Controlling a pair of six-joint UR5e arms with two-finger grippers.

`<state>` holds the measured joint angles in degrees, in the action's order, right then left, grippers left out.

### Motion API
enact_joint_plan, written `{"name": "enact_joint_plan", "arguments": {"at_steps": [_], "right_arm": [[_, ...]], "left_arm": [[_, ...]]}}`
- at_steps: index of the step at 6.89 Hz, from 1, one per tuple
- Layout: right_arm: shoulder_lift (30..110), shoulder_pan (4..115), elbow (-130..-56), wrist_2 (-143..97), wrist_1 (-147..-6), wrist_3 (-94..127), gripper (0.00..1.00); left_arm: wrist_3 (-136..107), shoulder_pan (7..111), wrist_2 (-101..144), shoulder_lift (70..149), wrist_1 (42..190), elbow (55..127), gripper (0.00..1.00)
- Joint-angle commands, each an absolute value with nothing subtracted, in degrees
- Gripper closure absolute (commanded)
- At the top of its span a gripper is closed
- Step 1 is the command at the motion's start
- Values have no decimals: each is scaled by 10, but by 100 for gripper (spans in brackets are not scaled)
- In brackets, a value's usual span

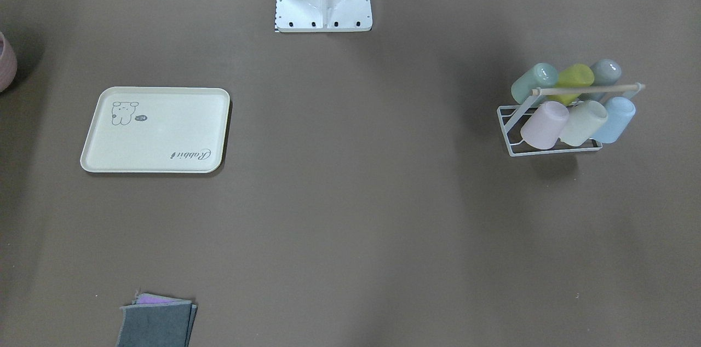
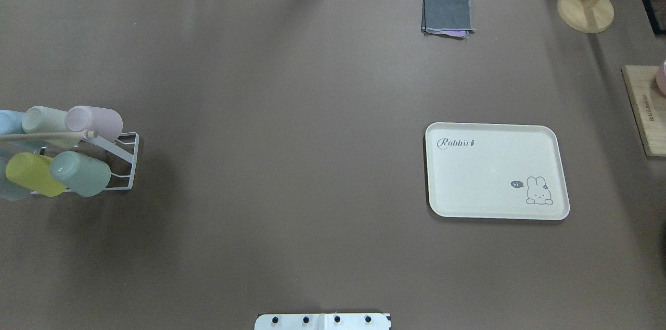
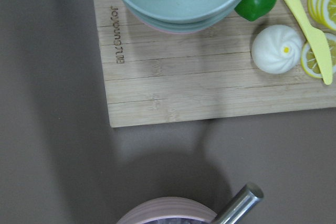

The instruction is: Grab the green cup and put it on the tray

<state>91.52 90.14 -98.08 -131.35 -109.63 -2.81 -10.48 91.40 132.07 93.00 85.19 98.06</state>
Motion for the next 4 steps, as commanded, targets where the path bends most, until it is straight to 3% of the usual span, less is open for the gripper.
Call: {"name": "enact_joint_plan", "arguments": {"at_steps": [1,4], "right_arm": [[912,852,-1009,-1317,-1095,-20,0],[873,742,-1025,-1325,-1067,108,0]], "left_arm": [[-110,853,1322,935,850,1044,2],[-247,722,1304,1037,722,1148,2]]}}
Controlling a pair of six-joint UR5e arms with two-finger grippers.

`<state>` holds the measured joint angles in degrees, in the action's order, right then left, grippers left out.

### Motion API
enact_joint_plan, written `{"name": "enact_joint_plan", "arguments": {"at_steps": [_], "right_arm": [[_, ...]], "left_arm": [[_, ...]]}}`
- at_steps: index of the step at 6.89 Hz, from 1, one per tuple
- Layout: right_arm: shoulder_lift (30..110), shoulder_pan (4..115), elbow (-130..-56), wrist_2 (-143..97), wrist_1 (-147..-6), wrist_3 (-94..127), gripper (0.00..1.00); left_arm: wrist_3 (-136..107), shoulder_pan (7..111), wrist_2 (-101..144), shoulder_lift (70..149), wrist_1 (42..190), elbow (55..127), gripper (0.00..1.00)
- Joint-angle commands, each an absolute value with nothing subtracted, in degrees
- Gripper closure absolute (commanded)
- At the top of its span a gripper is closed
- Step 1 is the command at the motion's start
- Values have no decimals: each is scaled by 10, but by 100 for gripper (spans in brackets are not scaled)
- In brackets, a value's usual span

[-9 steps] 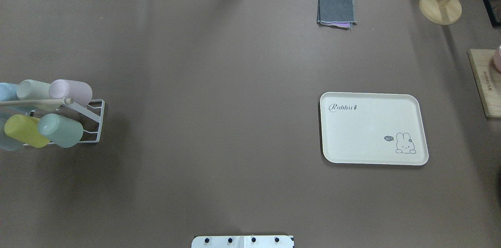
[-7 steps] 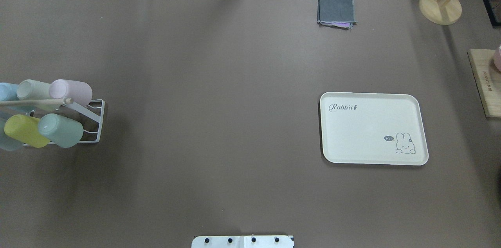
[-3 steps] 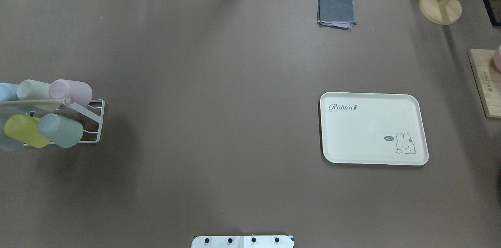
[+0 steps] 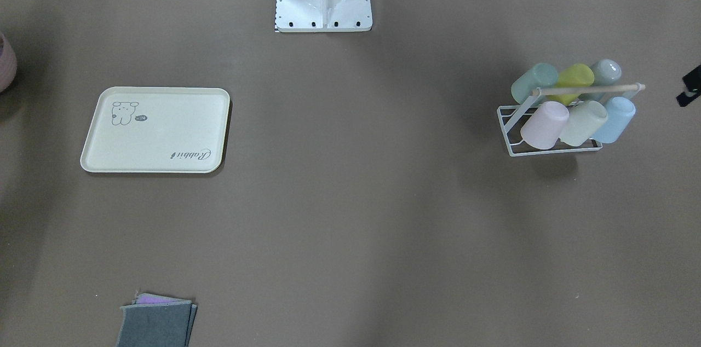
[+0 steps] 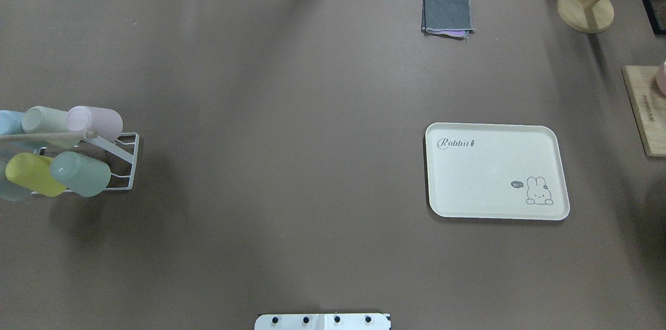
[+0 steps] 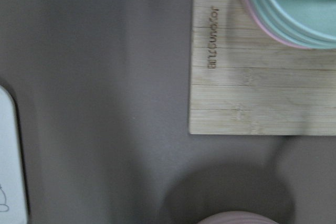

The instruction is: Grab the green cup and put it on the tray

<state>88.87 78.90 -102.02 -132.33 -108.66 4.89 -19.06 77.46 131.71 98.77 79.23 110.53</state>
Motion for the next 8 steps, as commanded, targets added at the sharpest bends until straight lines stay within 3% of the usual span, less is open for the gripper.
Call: {"name": "enact_joint_plan", "arguments": {"at_steps": [1,4,8], "right_arm": [[873,714,-1021,-1325,-1021,160,0],[869,639,-1021,-1336,-940,284,1],[891,591,-1020,-1297,-816,414,2]], "left_arm": [[-287,672,1269,1080,655,1180,2],[-300,518,1074,1104,607,1249,2],[-195,284,781,1134,413,1338,2]]}}
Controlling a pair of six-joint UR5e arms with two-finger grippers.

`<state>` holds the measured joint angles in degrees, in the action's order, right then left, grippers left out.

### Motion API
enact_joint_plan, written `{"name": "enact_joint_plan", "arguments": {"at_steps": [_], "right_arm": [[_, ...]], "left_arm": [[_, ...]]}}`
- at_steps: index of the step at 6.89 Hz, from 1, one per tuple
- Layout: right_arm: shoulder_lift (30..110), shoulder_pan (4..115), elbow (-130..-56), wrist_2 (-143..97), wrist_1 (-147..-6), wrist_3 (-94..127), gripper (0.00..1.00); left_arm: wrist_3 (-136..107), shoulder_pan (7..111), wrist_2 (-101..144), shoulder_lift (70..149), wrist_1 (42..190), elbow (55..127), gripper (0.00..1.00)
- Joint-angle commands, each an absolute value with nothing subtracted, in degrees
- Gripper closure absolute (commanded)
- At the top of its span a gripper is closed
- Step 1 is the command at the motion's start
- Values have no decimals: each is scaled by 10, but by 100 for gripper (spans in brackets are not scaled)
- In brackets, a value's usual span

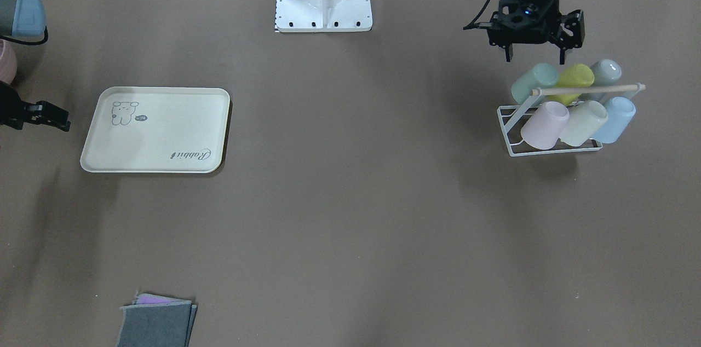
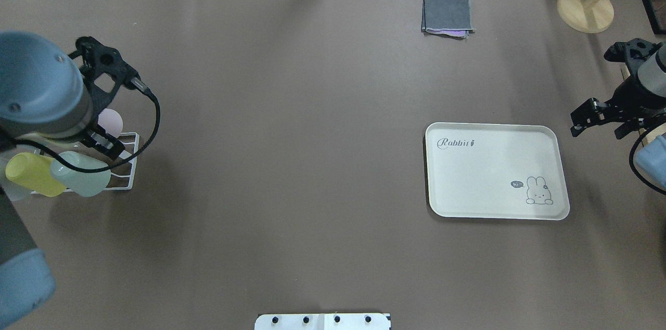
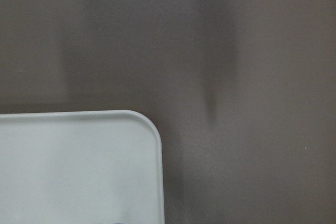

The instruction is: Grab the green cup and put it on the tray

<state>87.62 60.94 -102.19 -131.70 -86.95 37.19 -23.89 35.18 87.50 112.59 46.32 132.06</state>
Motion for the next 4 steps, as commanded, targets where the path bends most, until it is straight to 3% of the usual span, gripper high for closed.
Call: {"name": "enact_joint_plan", "arguments": {"at_steps": [1,4], "right_arm": [[891,578,-1019,-1283,-814,416,3],[890,534,-992,-1277,-793,437,10]], "left_arm": [[-184,222,709,1134,371,1337,3],[-167,91,573,1141,233,1335,4]]}}
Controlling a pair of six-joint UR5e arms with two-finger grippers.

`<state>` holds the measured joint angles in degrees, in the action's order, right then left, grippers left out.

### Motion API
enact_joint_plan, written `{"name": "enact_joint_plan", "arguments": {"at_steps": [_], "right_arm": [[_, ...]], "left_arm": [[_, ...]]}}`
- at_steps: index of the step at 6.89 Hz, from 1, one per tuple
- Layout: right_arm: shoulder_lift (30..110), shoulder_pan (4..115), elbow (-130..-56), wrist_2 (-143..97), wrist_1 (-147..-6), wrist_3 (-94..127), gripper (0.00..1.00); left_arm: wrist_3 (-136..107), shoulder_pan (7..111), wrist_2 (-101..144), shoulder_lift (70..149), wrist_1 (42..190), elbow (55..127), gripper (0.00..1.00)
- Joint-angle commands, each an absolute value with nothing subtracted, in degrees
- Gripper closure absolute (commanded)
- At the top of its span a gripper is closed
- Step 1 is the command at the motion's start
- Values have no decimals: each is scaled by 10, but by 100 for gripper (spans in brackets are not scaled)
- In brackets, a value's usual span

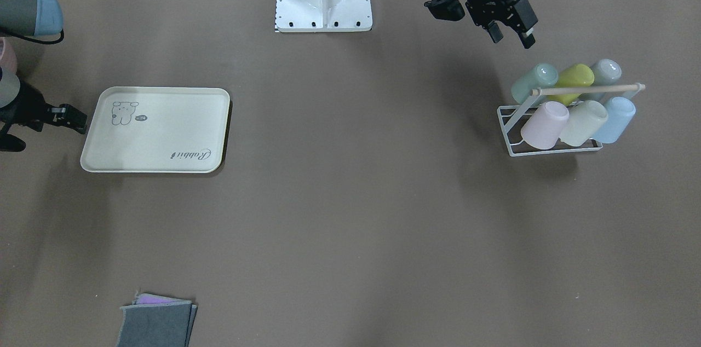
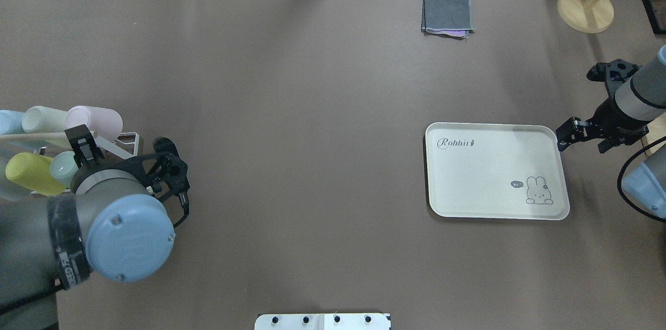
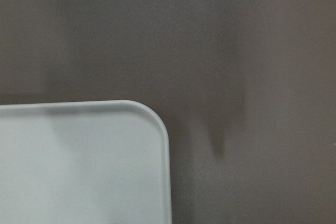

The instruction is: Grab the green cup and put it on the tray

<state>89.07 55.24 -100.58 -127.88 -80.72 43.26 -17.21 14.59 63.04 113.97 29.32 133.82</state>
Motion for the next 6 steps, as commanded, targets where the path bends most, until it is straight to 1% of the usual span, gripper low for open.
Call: {"name": "enact_joint_plan", "arguments": {"at_steps": [1,2,4,5,6], "right_arm": [[890,525,-979,-1278,-777,437,13],[890,513,-968,-1280,-760,437,17],[890,510,-974,-1285,-758,439,27],[890,510,-975,-1285,-758,439,36],[890,511,-976,-1287,-758,439,42]], "left_arm": [[-166,45,544,1142,181,1328,5],[-147,22,539,1143,145,1311,9],[20,20,493,1157,142,1278,8],[40,20,490,1159,142,1255,8],[62,21,481,1158,146,1232,11]]}}
